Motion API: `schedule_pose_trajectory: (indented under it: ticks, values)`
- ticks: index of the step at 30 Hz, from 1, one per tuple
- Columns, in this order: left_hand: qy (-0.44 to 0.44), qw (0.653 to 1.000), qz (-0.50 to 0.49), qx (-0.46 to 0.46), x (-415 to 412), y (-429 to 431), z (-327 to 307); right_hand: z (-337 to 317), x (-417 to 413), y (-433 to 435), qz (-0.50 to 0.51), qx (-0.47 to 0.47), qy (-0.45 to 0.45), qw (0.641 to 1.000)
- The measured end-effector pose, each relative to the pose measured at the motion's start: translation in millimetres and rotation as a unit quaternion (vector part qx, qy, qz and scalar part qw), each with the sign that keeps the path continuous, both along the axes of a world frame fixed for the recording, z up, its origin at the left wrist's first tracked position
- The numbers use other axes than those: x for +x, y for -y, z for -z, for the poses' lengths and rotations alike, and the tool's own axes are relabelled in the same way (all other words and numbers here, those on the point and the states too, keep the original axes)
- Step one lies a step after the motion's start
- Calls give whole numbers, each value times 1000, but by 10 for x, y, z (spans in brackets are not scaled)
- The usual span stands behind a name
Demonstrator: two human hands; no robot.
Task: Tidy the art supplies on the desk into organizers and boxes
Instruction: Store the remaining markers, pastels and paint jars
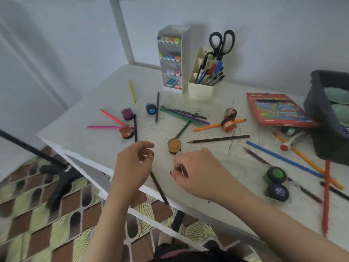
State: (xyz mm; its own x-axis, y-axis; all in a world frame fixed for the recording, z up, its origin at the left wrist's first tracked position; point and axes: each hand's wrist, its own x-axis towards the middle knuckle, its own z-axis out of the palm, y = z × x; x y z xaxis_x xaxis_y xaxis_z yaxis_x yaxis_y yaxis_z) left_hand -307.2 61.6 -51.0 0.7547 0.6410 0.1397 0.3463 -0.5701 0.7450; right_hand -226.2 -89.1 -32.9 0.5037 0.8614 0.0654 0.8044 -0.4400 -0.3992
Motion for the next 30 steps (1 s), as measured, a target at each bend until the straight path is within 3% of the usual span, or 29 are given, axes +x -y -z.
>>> schedule_pose_trajectory:
  ticks: [8,14,23,30]
  values:
    - [-33,997,-45,-45,-238,-144,116,210,-237,-464,-72,-104,82,989]
    - [2,998,-29,-64,-184,-183,124,171,-186,-468,-65,-74,61,993]
    - [25,988,123,92,172,-412,-70,-123,466,-408,-9,41,0,999]
    - [-10,988,104,110,589,-500,-81,-133,881,-364,71,38,73,994]
